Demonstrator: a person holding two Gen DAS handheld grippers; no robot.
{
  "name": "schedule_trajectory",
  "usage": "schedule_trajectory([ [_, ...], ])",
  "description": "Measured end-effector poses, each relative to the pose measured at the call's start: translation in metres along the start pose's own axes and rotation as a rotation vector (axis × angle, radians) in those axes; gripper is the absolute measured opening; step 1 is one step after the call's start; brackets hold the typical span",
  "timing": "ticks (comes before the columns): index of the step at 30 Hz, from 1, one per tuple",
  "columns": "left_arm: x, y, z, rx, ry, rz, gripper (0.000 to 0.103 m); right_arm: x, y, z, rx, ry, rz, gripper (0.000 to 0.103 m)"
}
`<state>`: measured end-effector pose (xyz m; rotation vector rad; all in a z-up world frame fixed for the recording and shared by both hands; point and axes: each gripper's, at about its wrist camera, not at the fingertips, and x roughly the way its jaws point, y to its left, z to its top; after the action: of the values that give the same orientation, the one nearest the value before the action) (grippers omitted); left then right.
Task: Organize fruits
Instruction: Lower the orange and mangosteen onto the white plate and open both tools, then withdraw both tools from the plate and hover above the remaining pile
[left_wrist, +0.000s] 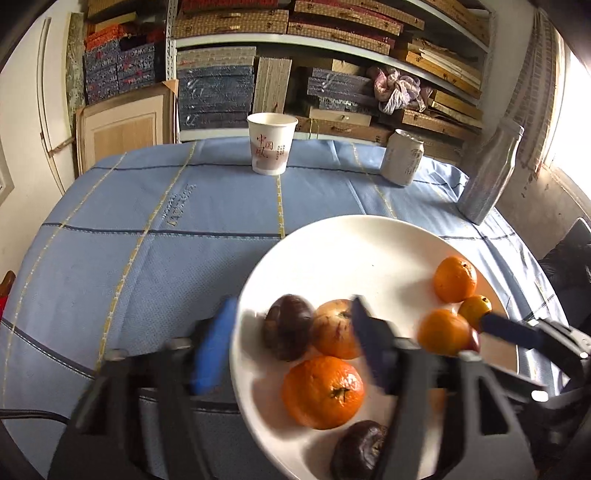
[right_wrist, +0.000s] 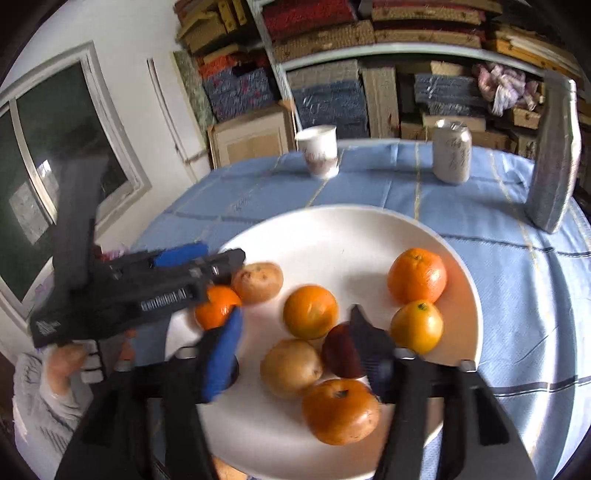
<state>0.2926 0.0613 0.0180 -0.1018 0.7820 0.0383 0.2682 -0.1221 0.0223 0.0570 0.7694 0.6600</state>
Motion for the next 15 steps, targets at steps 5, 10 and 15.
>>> schedule_trajectory([
  [5, -0.014, -0.004, 0.002, 0.007, -0.029, -0.003, 0.073, -0.014, 0.0, 0.001, 0.014, -0.025, 0.019, 0.066],
  [10, -0.04, -0.004, 0.006, -0.005, -0.075, 0.008, 0.082, -0.037, -0.003, 0.003, 0.034, -0.07, 0.033, 0.069],
  [15, -0.069, -0.009, 0.003, 0.016, -0.114, 0.011, 0.086, -0.066, -0.001, 0.003, 0.049, -0.131, 0.049, 0.072],
])
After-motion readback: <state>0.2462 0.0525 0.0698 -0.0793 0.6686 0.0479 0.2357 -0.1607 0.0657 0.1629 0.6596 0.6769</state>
